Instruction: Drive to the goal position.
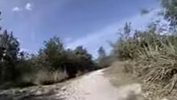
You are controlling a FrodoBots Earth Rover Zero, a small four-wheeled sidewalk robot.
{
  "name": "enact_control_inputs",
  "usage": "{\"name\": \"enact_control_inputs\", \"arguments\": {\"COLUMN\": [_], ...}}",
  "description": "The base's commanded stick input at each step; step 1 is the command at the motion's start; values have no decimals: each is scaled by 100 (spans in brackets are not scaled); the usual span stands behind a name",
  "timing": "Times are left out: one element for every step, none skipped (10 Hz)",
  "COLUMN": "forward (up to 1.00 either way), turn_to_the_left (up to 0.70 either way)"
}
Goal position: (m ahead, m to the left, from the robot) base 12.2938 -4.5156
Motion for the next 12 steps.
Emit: {"name": "enact_control_inputs", "arguments": {"forward": [70,70,70,70,70,70,70,70,70,70,70,70], "turn_to_the_left": [0,0,0,0,0,0,0,0,0,9,23,30]}}
